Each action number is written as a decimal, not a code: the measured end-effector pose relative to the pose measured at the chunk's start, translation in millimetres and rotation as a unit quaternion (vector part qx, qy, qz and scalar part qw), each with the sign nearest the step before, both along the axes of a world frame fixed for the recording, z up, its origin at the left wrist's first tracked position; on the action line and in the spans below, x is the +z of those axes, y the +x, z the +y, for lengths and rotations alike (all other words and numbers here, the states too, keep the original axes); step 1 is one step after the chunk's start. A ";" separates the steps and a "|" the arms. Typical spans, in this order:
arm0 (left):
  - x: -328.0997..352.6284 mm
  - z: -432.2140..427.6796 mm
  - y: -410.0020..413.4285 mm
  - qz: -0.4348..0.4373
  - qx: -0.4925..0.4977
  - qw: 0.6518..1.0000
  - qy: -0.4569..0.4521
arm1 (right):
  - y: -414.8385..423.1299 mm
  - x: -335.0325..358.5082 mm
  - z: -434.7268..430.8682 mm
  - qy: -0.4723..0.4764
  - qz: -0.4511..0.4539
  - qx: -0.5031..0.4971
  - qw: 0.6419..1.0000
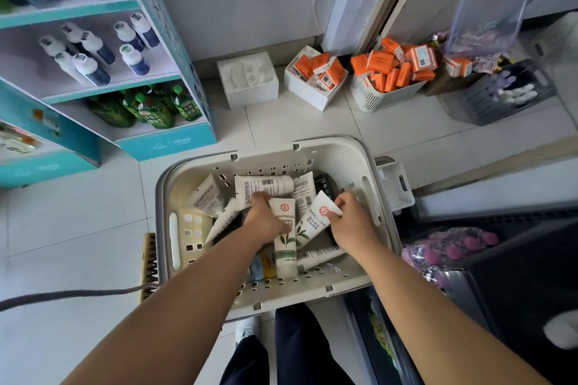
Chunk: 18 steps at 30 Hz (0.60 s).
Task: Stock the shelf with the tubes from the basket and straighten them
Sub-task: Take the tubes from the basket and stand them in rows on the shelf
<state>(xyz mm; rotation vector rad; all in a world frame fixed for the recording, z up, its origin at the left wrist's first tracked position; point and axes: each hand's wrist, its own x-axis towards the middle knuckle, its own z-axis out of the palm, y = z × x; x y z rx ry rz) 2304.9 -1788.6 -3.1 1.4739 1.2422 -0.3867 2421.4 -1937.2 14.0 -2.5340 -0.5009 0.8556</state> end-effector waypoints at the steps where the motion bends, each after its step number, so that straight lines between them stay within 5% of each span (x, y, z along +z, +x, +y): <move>1: -0.1 -0.7 1.8 -0.007 0.016 1.000 -0.022 | 0.8 0.3 -1.7 0.013 0.024 -0.002 1.000; 9: 30.7 12.3 -4.2 -0.118 -0.040 0.992 0.012 | 6.5 37.6 -4.0 0.110 0.144 0.001 0.983; 18: 141.3 36.8 -12.9 -0.255 -0.090 0.961 0.054 | 19.8 128.1 3.4 0.248 0.105 -0.063 0.961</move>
